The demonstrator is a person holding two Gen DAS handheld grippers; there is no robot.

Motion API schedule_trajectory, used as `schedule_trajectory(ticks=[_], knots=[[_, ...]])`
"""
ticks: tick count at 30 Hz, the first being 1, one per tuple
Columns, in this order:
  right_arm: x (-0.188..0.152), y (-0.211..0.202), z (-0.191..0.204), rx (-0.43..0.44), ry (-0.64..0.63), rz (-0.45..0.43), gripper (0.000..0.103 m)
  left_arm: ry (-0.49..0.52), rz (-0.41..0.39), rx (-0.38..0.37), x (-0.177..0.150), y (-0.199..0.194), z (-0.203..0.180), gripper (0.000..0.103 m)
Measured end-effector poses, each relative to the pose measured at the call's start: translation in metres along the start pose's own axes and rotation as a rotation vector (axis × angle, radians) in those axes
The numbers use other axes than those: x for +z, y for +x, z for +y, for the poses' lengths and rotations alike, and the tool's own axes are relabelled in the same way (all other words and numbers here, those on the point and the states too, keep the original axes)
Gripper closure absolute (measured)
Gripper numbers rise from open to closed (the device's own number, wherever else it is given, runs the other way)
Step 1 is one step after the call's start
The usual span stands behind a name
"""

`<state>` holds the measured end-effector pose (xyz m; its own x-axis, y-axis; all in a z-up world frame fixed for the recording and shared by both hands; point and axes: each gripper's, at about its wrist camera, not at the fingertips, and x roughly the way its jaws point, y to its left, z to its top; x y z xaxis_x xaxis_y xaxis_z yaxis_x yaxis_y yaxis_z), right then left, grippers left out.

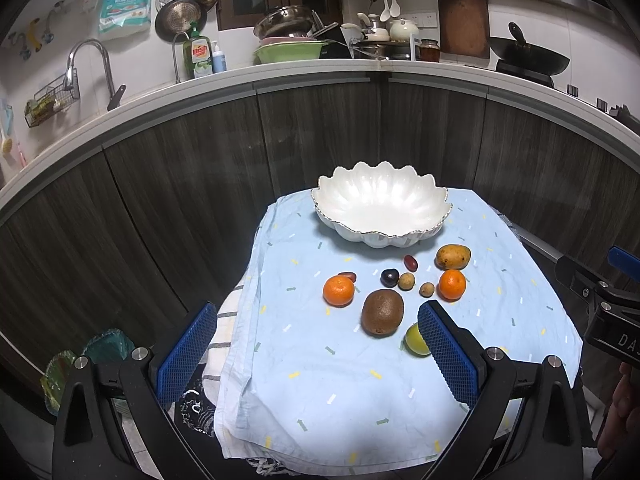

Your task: Organize fruits

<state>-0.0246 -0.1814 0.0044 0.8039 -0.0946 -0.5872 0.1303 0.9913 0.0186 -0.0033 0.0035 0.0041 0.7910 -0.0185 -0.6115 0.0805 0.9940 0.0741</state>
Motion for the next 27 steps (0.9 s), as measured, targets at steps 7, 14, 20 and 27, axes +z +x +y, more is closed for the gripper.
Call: schedule_trajectory(ticks=[7,14,20,27], knots=[[0.0002,-0.0002,0.0003,0.001,0.001,0.0,0.001,-0.001,-0.006,0.005,0.0013,-0.0007,0.0007,0.001],[0.0,0.0001,0.0002,0.001,0.002,0.0,0.001,-0.002,-0.007,0.005,0.001,-0.0001,0.0009,0.001],[0.0005,-0.0005,0.0009,0.0,0.0,0.0,0.001,-0.001,-0.004,0.007,0.0003,0.0005,-0.0004,0.001],[0.0007,-0.0008,0.0008,0.0,0.0,0.001,0.001,-0.002,-0.005,0.006,0.0002,0.001,0.0002,0.001]])
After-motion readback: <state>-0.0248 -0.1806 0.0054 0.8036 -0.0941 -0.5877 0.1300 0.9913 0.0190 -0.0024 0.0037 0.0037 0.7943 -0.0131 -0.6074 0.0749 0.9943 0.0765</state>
